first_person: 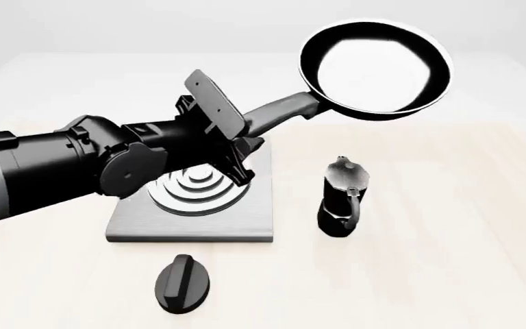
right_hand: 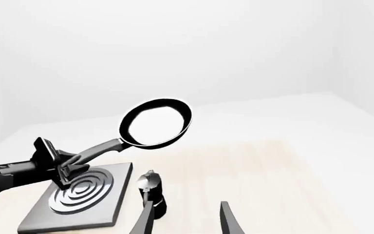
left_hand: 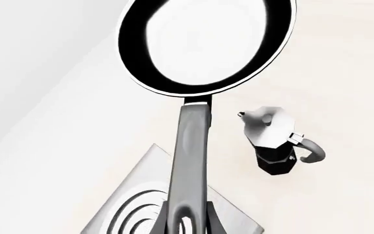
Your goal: Put the frying pan on the stove.
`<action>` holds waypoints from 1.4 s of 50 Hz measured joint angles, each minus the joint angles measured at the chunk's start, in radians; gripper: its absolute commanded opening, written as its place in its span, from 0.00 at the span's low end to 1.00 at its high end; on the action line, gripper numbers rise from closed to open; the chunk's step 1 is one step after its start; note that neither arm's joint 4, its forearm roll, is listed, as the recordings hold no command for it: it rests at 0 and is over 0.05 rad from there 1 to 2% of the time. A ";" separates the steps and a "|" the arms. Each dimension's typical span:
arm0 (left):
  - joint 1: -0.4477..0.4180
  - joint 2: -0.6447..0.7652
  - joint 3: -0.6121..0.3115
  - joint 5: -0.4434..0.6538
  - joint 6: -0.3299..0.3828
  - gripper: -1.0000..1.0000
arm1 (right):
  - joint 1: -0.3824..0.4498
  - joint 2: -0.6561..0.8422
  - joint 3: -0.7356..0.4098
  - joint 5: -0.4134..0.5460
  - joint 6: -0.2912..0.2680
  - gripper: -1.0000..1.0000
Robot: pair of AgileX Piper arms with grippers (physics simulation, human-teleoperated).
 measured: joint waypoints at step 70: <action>0.270 -0.406 0.544 -0.112 -0.119 0.00 | 0.002 0.000 0.002 0.000 -0.006 1.00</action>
